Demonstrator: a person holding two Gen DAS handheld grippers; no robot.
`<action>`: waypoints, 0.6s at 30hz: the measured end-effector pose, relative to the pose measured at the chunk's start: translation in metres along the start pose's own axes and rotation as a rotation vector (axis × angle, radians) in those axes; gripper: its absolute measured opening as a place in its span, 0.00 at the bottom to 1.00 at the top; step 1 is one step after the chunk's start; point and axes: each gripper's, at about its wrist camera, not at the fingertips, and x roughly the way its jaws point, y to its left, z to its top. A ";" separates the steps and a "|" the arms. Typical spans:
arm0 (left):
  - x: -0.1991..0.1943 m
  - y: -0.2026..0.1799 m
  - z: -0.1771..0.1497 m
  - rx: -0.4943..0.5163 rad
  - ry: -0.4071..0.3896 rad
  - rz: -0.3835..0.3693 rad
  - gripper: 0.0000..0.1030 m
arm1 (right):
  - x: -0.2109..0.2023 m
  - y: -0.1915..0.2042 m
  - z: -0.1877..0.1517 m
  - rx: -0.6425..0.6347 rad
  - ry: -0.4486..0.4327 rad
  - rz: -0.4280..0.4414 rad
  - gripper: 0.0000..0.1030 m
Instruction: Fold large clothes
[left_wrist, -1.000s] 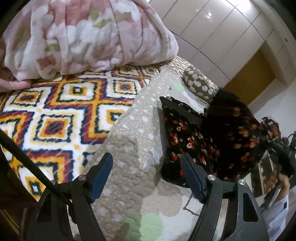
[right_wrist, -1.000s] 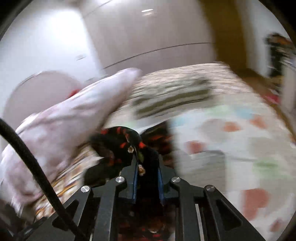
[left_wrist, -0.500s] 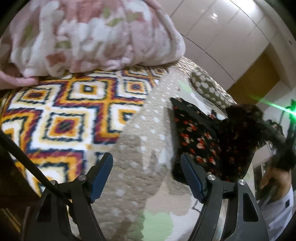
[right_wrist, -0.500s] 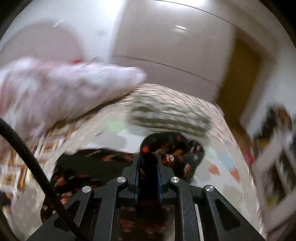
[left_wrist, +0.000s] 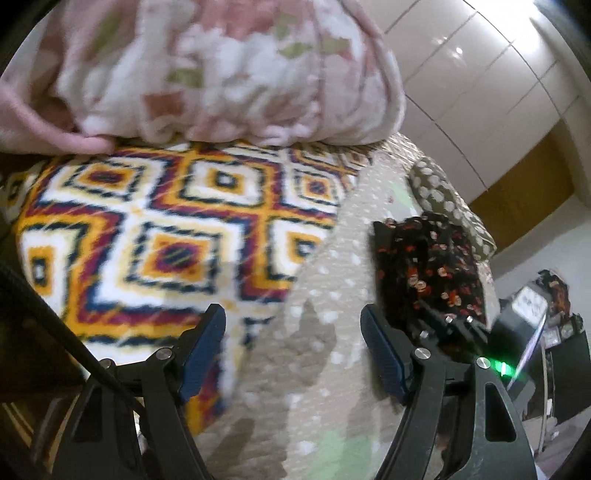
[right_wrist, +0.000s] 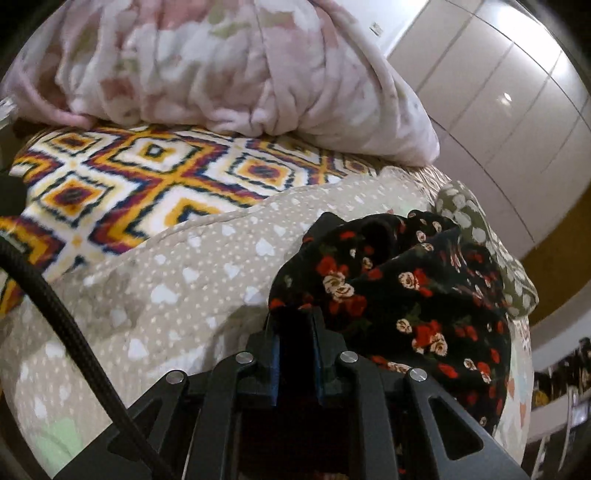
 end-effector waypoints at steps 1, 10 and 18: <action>0.004 -0.012 0.001 0.017 0.004 -0.021 0.72 | -0.005 -0.004 -0.006 0.001 -0.012 0.025 0.15; 0.077 -0.115 0.022 0.207 0.089 -0.121 0.77 | -0.038 -0.023 -0.046 0.097 -0.055 0.260 0.14; 0.133 -0.171 0.043 0.330 0.198 -0.236 0.77 | -0.078 -0.083 -0.130 0.332 -0.044 0.269 0.15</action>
